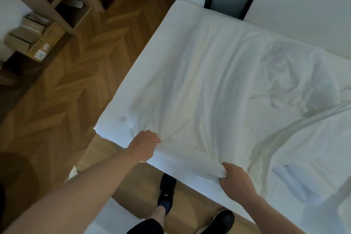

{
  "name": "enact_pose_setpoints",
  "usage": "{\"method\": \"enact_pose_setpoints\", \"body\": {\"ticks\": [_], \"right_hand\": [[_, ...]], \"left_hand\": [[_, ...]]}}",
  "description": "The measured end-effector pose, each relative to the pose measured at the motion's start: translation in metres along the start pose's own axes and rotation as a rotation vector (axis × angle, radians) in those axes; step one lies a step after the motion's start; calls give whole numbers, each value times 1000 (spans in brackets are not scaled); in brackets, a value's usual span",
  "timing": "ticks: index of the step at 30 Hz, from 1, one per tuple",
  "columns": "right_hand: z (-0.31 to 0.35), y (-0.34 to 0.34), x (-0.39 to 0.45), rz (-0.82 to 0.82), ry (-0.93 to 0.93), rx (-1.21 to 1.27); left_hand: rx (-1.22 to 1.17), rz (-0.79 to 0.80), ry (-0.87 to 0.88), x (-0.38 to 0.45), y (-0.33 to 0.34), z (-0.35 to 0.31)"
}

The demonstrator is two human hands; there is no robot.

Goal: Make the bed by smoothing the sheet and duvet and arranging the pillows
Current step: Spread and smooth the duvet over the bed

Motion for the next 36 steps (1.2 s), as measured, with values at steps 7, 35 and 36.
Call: {"method": "enact_pose_setpoints", "body": {"ticks": [7,35,36], "right_hand": [[-42,24,-2,143,169,-180],[113,75,41,155,204,436],[115,78,46,150,220,432]], "left_hand": [[-377,74,-146,2,68,-1],[-474,-179,-487,-4,-15,178],[-491,-179,-480,9,-16,183]]}}
Point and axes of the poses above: each hand's wrist, its own x-axis towards the middle knuckle, its own y-axis out of the palm, z = x × y, the point moved 10 cm from there along x, towards the middle knuckle, and after that the axes turned 9 degrees about -x, right-handed, at the moved point
